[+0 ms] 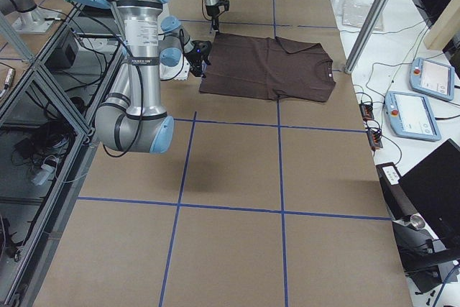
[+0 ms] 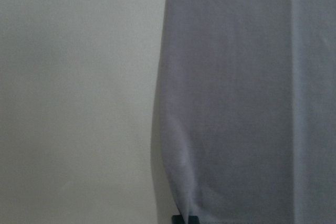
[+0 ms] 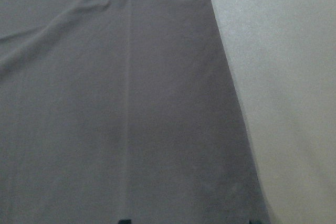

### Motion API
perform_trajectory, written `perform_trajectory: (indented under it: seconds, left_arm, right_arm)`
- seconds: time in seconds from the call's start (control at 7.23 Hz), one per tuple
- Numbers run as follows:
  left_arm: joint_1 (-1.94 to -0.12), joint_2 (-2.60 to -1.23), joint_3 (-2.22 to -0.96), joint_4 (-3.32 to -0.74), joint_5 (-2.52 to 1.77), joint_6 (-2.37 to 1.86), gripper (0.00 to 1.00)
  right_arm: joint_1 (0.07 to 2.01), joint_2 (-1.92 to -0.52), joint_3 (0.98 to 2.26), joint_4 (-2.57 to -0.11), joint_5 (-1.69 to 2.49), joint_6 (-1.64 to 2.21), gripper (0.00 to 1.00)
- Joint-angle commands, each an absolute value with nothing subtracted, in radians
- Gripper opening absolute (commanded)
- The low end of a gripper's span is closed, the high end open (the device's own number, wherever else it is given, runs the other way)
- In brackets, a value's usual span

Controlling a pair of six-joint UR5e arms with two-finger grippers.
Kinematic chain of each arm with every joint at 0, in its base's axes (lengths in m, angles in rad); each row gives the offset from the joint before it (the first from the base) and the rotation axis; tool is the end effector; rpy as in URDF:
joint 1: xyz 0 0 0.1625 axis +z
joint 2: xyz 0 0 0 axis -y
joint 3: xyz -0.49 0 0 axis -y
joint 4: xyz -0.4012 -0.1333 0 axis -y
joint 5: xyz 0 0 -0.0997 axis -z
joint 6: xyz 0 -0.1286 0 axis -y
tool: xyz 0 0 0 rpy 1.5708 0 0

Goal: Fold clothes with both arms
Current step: 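Grasp the hem corners with both grippers, adjusting the right gripper's grip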

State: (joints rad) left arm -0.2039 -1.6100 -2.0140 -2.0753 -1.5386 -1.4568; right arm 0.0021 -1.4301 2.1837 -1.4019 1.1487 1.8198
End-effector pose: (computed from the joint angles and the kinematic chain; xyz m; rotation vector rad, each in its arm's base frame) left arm 0.4979 -0.2433 0.4537 0.1854 0.9701 -0.0984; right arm -0.5146 -0.1871 0.3645 0.2786 -0.9560 0.4247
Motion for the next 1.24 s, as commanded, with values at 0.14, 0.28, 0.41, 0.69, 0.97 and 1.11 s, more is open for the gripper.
perform_trajectory:
  seconds: [0.14, 0.28, 0.41, 0.69, 0.97, 1.11]
  left_arm:
    - [-0.204, -1.611, -2.025, -2.077, -1.539, -1.460, 0.00]
    - [-0.204, -1.611, -2.028, -2.077, -1.540, -1.460, 0.00]
    - [-0.204, -1.611, -2.028, -2.077, -1.540, -1.460, 0.00]
    - [-0.204, -1.611, -2.028, -2.077, -1.540, -1.462, 0.00]
    - [-0.202, -1.611, -2.028, -2.077, -1.540, -1.462, 0.00]
    - [-0.202, -1.611, -2.028, -2.077, -1.540, -1.462, 0.00]
  right_arm:
    - [-0.028, -1.427, 2.096, -1.404, 1.078, 1.830, 0.70]
    - [-0.034, -1.427, 2.089, -1.404, 1.078, 1.830, 0.70]
    - [-0.043, -1.431, 2.082, -1.405, 1.074, 1.833, 0.67]
    - [-0.051, -1.434, 2.077, -1.407, 1.058, 1.833, 0.65]
    - [-0.058, -1.442, 2.075, -1.425, 1.051, 1.833, 0.65]
    - [-0.058, -1.440, 2.068, -1.425, 1.051, 1.835, 0.65]
